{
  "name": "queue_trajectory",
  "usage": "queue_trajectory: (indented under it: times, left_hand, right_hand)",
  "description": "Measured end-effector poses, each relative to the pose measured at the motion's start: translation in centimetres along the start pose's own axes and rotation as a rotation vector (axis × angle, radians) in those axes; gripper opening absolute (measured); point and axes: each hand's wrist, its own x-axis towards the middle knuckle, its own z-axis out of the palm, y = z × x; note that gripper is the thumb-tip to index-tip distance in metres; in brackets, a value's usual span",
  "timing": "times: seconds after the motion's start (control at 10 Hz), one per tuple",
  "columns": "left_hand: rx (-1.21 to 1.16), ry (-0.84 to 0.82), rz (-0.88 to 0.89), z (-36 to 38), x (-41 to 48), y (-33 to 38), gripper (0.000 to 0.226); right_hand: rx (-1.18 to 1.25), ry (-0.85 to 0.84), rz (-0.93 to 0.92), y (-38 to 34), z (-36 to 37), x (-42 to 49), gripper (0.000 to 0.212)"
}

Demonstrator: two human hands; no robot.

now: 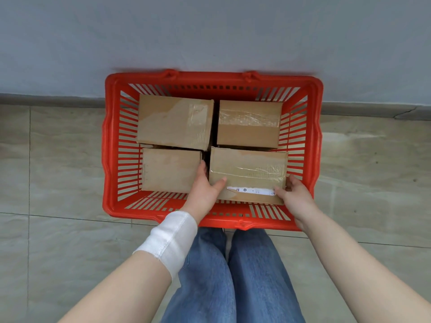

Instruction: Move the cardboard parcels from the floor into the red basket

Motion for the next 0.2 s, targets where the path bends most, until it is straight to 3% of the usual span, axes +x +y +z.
queue_trajectory:
  times: [0.2]
  left_hand:
    - [-0.171,0.141,-0.008,-2.8,-5.1,3.9,0.058]
  right_hand:
    - [0.036,0.08,-0.034,-3.4,-0.1,-5.8,0.068]
